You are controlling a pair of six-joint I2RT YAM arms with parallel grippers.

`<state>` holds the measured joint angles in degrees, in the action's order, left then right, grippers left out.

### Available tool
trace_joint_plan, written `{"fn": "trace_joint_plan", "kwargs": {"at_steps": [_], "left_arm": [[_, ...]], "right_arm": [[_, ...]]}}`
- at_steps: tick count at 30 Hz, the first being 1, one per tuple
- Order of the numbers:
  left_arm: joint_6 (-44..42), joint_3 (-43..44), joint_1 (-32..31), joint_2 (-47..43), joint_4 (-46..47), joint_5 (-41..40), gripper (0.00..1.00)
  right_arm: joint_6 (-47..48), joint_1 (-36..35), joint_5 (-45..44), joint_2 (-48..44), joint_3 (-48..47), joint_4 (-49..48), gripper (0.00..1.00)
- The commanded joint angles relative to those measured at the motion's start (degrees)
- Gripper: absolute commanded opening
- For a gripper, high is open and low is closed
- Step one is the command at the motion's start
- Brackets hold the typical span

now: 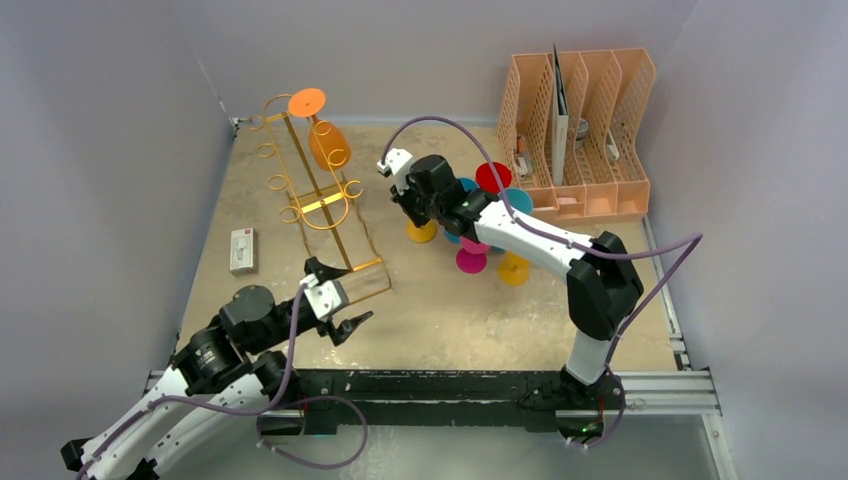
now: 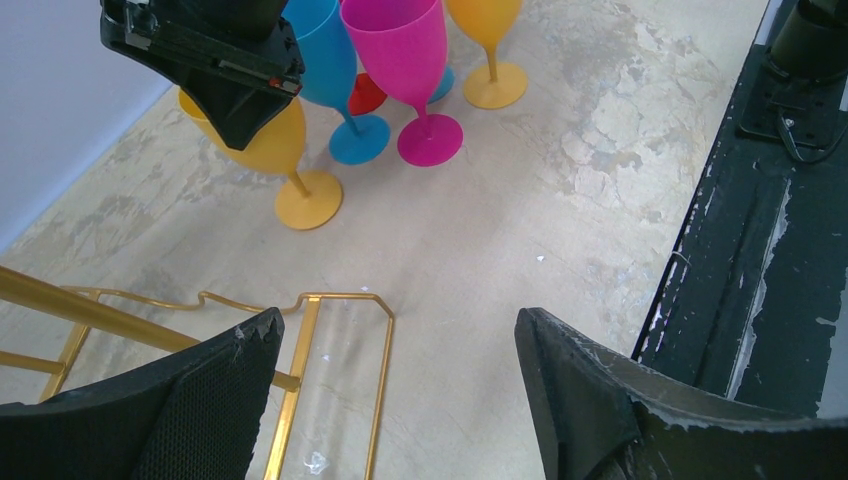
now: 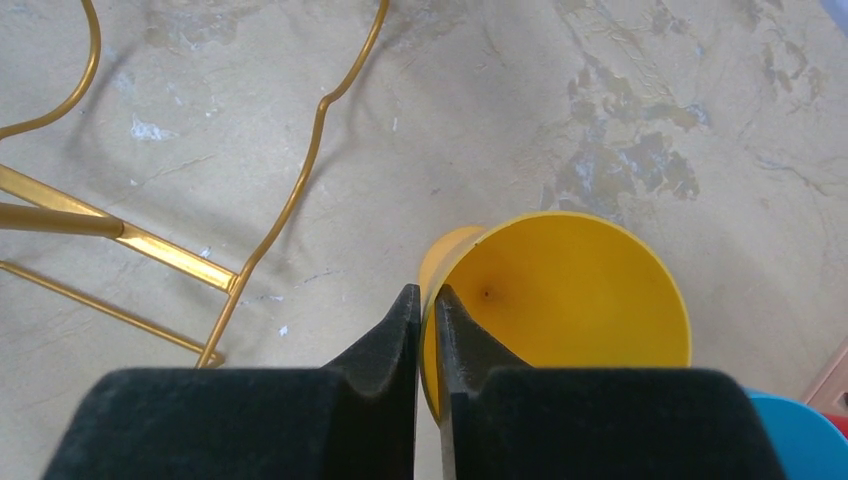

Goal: Take the wine glass off the wine glass rack
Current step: Place the wine glass at the center of the board.

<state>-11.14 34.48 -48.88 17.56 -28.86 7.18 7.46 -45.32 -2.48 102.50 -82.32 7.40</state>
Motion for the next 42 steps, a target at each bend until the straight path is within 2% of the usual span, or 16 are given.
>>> {"fn": "trace_joint_plan", "kwargs": {"at_steps": [1, 11, 27, 42], "left_arm": [[-0.2, 1.0, 0.1, -0.1, 0.6, -0.2, 0.84], [-0.2, 0.9, 0.1, -0.3, 0.6, -0.1, 0.85], [-0.2, 0.9, 0.1, -0.1, 0.5, 0.5, 0.85], [-0.2, 1.2, 0.1, 0.2, 0.2, 0.9, 0.9]], "right_arm": [[0.7, 0.0, -1.3, 0.2, -3.1, -0.6, 0.13], [0.7, 0.0, -2.1, -0.4, -4.5, 0.9, 0.25], [-0.8, 0.0, -1.6, -4.5, -4.7, 0.2, 0.32], [-6.6, 0.0, -3.3, -5.5, -10.5, -1.6, 0.46]]}}
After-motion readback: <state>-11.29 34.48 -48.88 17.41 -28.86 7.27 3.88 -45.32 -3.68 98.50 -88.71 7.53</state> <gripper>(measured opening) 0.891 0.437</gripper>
